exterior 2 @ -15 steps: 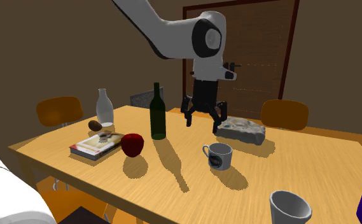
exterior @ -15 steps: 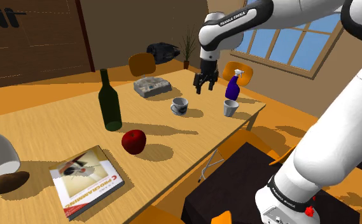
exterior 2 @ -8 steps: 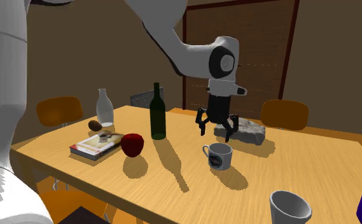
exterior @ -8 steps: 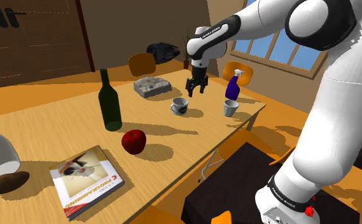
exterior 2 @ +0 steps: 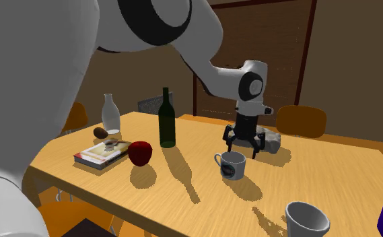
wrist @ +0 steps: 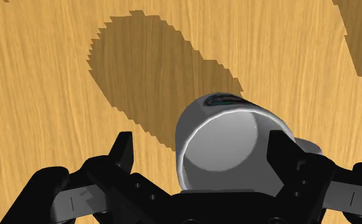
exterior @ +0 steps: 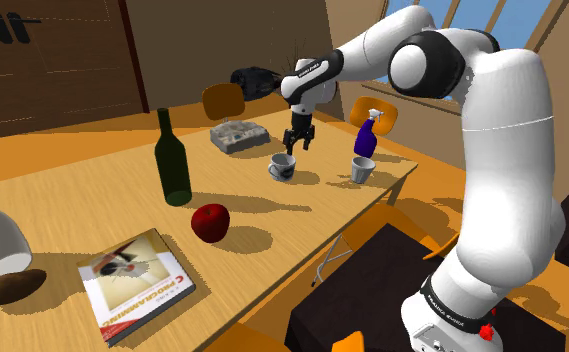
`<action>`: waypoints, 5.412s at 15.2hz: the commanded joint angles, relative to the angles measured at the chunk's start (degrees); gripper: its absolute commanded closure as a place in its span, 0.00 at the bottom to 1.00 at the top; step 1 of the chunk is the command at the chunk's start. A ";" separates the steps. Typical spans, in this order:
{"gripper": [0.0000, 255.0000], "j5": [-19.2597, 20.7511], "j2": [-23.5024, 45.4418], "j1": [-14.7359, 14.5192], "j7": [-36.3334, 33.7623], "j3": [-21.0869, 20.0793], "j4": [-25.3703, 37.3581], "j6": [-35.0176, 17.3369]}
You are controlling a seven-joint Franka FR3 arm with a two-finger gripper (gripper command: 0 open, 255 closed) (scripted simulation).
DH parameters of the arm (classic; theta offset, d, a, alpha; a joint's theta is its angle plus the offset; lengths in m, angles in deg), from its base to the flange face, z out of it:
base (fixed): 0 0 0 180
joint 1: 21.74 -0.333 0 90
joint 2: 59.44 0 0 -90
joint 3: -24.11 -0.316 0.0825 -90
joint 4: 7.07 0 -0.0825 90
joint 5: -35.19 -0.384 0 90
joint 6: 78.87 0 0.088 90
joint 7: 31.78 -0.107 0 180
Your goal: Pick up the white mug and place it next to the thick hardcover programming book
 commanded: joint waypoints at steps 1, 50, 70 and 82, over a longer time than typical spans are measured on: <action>0.00 -0.58 4.98 0.69 0.53 -0.40 5.89 0.84; 1.00 -0.13 4.02 1.11 0.20 -0.24 13.95 9.75; 1.00 2.07 -13.71 -10.07 -13.53 -3.48 -8.21 4.45; 1.00 2.68 -20.89 -19.30 -28.31 -9.17 -18.43 0.44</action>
